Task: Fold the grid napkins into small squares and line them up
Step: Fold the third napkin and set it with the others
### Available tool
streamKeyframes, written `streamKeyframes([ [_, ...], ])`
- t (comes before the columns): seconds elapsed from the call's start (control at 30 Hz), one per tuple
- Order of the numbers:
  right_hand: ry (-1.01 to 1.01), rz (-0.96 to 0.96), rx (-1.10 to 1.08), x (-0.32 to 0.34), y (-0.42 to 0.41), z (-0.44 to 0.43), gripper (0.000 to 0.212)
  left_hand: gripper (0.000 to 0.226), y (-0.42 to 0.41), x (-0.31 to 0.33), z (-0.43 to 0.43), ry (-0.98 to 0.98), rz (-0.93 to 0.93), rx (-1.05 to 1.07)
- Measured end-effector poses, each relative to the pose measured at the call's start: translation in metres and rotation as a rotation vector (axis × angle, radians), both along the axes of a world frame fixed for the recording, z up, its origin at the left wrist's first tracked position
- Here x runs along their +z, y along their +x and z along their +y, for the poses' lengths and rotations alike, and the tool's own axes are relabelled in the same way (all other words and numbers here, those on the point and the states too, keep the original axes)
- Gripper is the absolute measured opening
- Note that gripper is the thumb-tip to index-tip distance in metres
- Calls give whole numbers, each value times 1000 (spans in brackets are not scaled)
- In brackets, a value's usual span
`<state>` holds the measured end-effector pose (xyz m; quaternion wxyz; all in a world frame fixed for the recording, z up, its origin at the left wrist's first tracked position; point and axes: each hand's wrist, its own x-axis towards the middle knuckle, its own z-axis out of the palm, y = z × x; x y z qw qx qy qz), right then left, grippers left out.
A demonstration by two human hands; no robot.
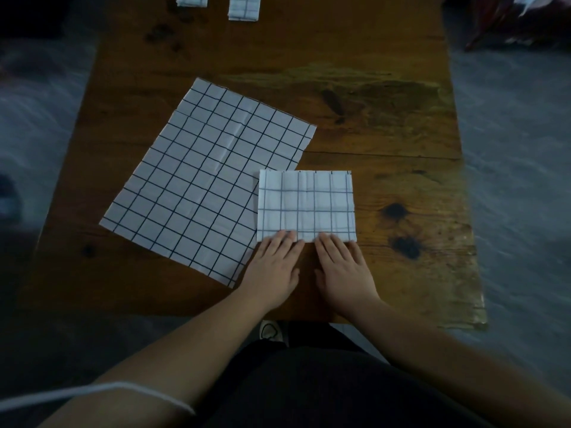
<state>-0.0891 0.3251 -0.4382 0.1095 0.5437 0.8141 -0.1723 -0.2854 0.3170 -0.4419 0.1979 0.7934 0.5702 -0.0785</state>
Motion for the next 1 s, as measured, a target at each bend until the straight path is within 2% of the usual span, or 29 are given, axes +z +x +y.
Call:
streamKeyframes([
  [0.33,-38,-36,-161,10,27,1,67,67,-24,1,-4,4,19,106],
  [0.53,-56,48,-3,8,-1,2,70,68,0,3,-1,3,35,30],
  [0.73,-63,38,38,1,-11,8,71,68,7,1,5,-24,33,20],
  [1.0,-33,-85,-83,4,36,1,66,68,-37,-2,-9,-8,72,90],
])
